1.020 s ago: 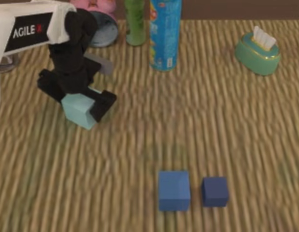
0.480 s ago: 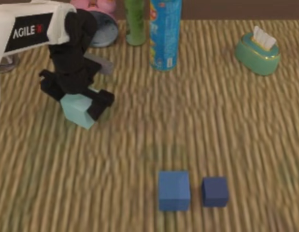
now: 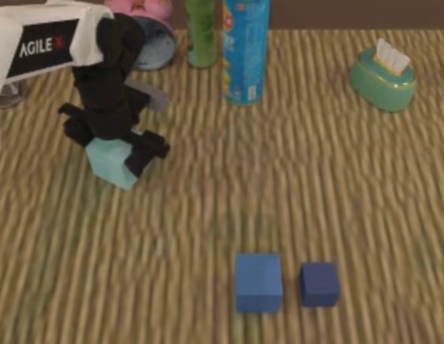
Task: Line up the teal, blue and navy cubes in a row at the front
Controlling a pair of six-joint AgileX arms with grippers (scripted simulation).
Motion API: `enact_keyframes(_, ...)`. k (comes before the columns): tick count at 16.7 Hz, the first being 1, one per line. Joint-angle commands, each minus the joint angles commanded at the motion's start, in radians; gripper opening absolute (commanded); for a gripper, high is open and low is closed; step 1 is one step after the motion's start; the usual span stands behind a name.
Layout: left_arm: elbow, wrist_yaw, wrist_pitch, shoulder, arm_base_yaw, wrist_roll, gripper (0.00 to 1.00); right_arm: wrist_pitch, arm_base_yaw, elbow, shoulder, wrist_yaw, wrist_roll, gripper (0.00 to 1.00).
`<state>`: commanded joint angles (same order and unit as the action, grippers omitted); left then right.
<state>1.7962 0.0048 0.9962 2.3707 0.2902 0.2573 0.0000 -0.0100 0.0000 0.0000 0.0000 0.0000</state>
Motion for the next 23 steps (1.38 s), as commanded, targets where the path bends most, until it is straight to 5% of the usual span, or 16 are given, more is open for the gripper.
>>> enact_keyframes(10,0.004,0.002,0.006,-0.011,-0.001,0.001,0.0,0.0,0.0,0.0,0.0,0.0,0.0,1.0)
enact_keyframes(17,0.156,0.001,0.219,-0.064,-0.018,-0.002,0.0,0.0,0.0,0.0,0.0,0.0,0.0,1.0)
enact_keyframes(23,0.17,0.001,0.236,-0.072,-0.013,-0.002,0.0,0.0,0.0,0.0,0.0,0.0,0.0,1.0)
